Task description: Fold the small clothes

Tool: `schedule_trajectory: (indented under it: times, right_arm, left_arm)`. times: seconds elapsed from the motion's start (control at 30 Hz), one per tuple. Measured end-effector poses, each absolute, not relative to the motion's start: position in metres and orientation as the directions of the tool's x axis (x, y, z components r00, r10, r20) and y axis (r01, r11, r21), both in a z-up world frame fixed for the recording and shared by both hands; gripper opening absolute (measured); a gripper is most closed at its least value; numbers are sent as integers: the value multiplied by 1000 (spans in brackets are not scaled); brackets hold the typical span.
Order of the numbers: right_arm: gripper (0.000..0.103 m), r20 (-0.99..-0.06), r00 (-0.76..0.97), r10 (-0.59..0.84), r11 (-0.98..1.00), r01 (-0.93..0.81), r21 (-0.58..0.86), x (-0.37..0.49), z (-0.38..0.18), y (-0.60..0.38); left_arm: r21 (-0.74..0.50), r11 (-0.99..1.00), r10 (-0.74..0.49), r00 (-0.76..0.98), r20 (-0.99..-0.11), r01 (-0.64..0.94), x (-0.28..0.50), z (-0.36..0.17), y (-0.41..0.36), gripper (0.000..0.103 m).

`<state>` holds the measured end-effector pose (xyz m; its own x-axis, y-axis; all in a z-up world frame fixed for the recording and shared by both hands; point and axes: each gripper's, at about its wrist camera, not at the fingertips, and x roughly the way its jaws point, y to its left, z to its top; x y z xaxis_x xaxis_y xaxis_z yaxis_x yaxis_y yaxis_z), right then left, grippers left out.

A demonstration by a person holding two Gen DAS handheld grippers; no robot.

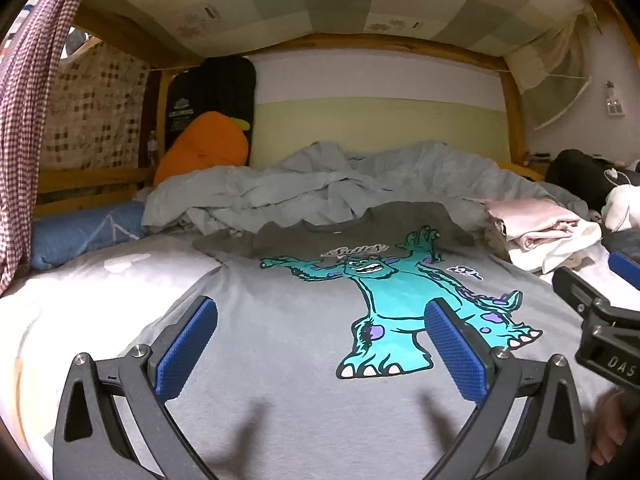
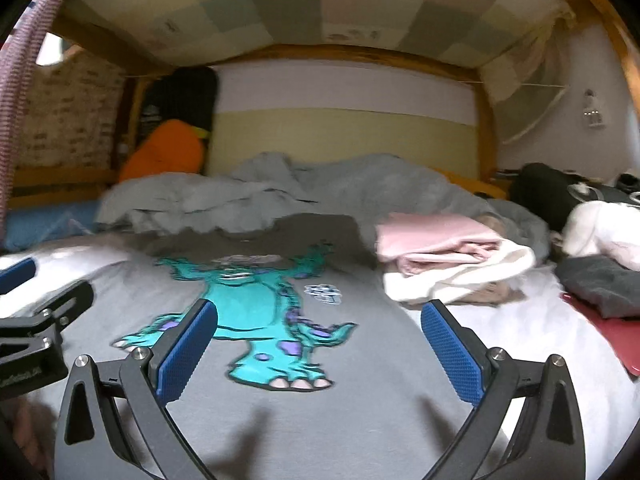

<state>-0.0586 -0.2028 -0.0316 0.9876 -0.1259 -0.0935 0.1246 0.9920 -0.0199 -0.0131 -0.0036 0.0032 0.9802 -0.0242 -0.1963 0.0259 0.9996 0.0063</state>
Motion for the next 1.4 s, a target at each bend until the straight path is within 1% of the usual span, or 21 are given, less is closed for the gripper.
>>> schedule_trajectory:
  times: [0.17, 0.37, 0.4, 0.47, 0.5, 0.57, 0.73, 0.83, 0.97, 1.13, 1.2, 1.23, 1.4]
  right_arm:
    - [102, -125, 984, -128, 992, 129, 1, -55, -32, -208]
    - [102, -130, 982, -137, 990, 140, 14, -52, -32, -212]
    - [102, -128, 982, -139, 990, 142, 17, -52, -32, -213]
    - [102, -129, 982, -136, 990, 140, 25, -53, -31, -214]
    - [102, -129, 982, -136, 990, 140, 28, -53, -31, -215]
    - [102, -129, 982, -135, 990, 140, 34, -53, -30, -216]
    - [102, -130, 983, -130, 988, 139, 62, -56, -26, -222]
    - [102, -132, 983, -129, 987, 140, 80, -59, -22, -226]
    - [102, -123, 982, -144, 985, 155, 82, -62, -16, -229]
    - [102, -100, 983, -153, 984, 161, 76, -68, -11, -233]
    - [102, -90, 983, -160, 985, 166, 57, -67, -11, -232]
    - [102, -99, 980, -173, 983, 178, 44, -65, -11, -231]
    - [102, -82, 984, -161, 984, 166, 59, -71, -2, -234]
  left_arm:
    - [-32, 999, -34, 981, -193, 29, -14, 2, 4, 103]
    - [-39, 999, -31, 978, -205, 23, -12, 1, 3, 103]
    - [-39, 999, -45, 977, -209, 38, -12, 1, 3, 103]
    - [-61, 987, -162, 956, -244, 151, -6, 1, 2, 103]
    - [-64, 984, -178, 952, -251, 167, -6, 0, 1, 103]
    - [-37, 991, -131, 964, -230, 126, -12, 1, -1, 103]
    - [16, 995, -99, 983, -157, 103, -28, 6, -10, 103]
    - [21, 992, -124, 980, -154, 128, -29, 11, -12, 103]
    - [-7, 992, -129, 980, -152, 130, -30, 21, -8, 103]
    - [-13, 996, -88, 989, -116, 87, -37, 30, -4, 103]
    - [-29, 996, -88, 989, -117, 85, -37, 32, -1, 103]
    - [-38, 996, -89, 989, -119, 85, -37, 32, 0, 103]
    - [-15, 998, -70, 991, -113, 69, -38, 33, 0, 103]
